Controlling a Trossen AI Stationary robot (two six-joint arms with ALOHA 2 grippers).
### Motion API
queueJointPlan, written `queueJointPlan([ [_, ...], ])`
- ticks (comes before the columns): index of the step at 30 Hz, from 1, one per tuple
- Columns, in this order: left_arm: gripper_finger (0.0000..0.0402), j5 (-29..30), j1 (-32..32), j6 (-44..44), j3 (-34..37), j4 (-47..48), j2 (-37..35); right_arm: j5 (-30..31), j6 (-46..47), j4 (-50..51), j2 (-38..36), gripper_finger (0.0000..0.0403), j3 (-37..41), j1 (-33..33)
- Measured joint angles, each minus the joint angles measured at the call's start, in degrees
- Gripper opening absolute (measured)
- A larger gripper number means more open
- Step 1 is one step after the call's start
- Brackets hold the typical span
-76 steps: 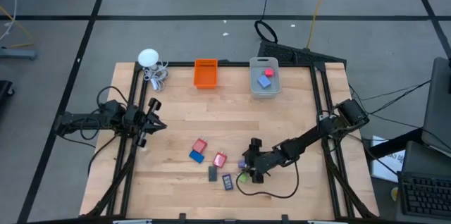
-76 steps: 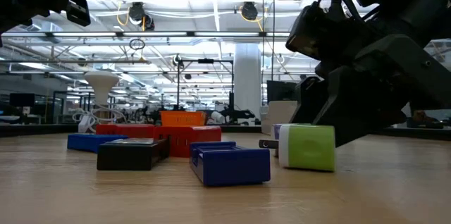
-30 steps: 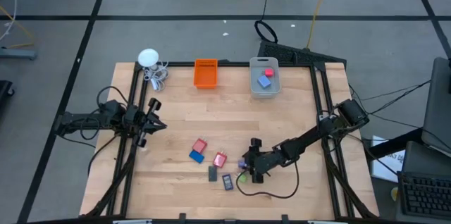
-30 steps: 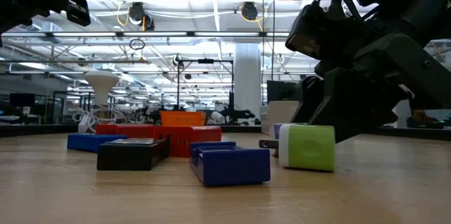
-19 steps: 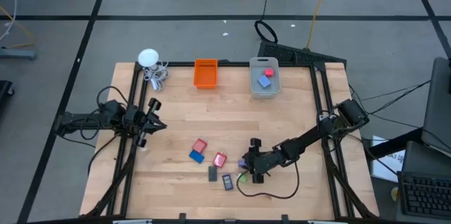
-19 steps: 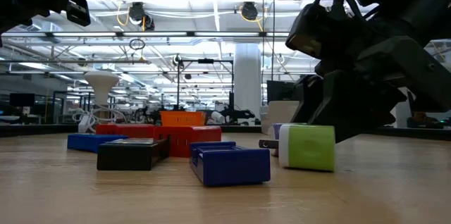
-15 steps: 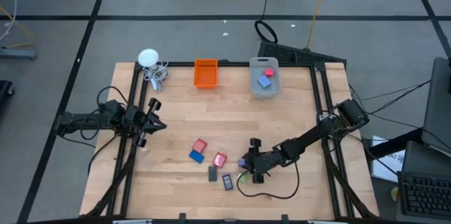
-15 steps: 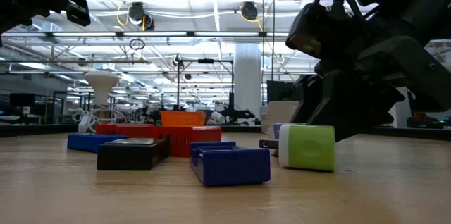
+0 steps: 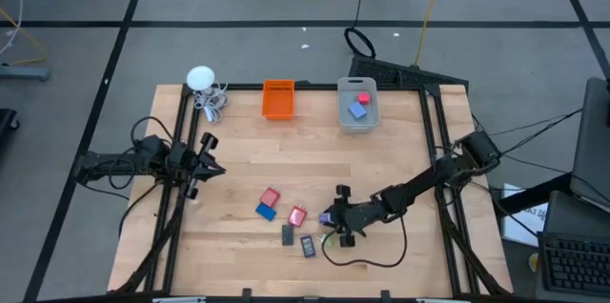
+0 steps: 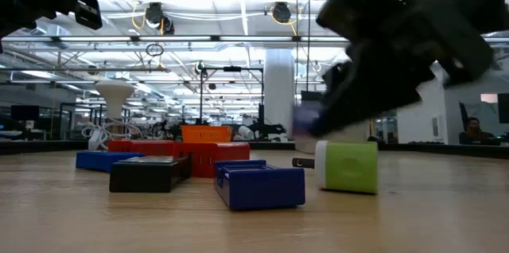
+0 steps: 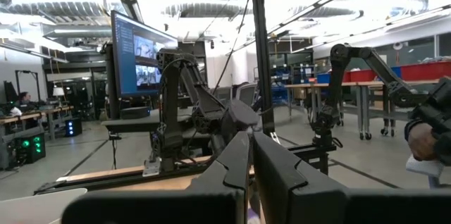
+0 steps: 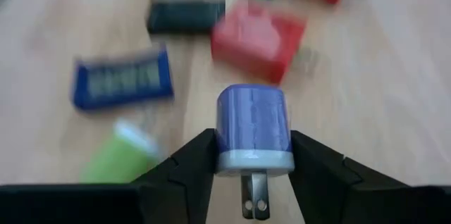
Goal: Pick & Place Office items
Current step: Put the purple charger adapter into the gray bin
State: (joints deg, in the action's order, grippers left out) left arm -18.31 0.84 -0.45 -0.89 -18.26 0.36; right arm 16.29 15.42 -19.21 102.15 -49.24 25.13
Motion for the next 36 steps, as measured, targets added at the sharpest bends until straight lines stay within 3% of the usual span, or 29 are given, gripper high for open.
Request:
queueJointPlan([
  [14, 0.0024, 0.0, 0.0, 0.0, 0.0, 0.02, 0.02, 0.12, -1.15, -8.07, -8.21, 0.0151, -0.02, -0.38],
  [22, 0.0024, 0.0, 0.0, 0.0, -0.02, 0.0, 0.0, 0.11, -1.79, -16.13, -9.07, 0.0147, -0.04, -1.67],
  [36, 0.0024, 0.0, 0.0, 0.0, 0.0, 0.02, 0.0, 0.11, 0.42, -16.58, -9.05, 0.0146, -0.04, -12.61],
])
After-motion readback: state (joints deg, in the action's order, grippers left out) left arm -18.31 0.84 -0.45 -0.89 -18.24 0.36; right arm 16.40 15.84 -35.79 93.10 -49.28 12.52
